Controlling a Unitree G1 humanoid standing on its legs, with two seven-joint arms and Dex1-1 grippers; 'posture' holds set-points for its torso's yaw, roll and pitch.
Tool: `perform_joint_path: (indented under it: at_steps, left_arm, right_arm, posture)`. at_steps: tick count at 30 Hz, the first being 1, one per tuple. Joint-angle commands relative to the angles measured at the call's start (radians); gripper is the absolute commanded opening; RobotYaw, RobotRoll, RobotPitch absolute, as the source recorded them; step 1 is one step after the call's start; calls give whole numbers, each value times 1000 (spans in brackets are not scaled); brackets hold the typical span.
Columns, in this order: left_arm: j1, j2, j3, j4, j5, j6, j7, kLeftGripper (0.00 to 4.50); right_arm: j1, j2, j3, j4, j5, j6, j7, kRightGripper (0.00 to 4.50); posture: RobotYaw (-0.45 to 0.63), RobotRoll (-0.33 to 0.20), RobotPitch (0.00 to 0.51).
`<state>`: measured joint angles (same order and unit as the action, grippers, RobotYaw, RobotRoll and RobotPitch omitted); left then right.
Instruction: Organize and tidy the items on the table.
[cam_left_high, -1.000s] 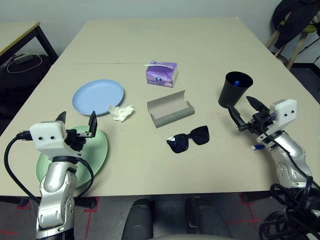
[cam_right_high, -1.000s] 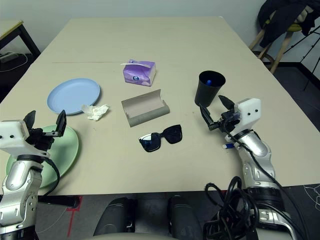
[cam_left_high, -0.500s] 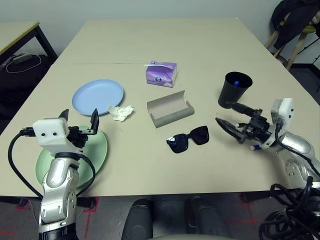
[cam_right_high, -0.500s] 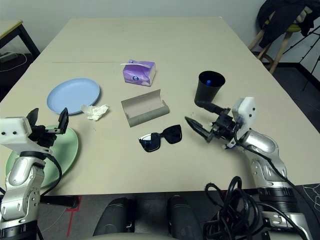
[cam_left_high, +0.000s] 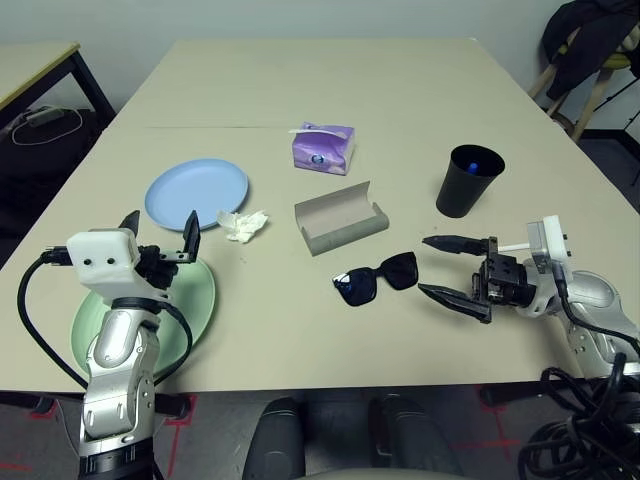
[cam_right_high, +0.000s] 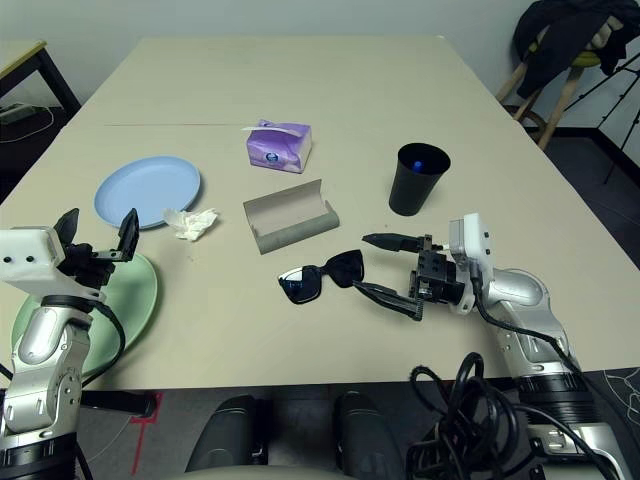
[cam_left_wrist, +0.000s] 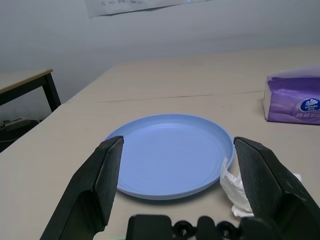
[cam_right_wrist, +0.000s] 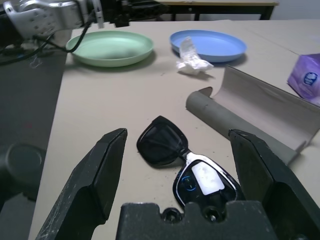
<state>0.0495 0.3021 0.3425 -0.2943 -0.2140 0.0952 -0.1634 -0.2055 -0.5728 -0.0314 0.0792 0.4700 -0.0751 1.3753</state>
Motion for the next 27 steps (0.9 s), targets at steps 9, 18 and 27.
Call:
perform_joint_path:
  at_steps: [9, 18, 27]
  left_arm:
    - [-16, -8, -3, 20, -17, 20, 5, 4500]
    - [-48, -14, 24, 22, -5, 192, 112, 4500]
    - [-68, -30, 98, -25, -118, 201, 95, 4500]
  right_arm:
    - [-21, 0, 23, -8, 11, -56, 64, 4462]
    - [-17, 4, 28, -11, 8, -76, 56, 4462]
    - [-9, 20, 29, -9, 11, -81, 50, 4462]
  posture:
    - [118, 0, 41]
    - [112, 0, 43]
    - [119, 0, 46]
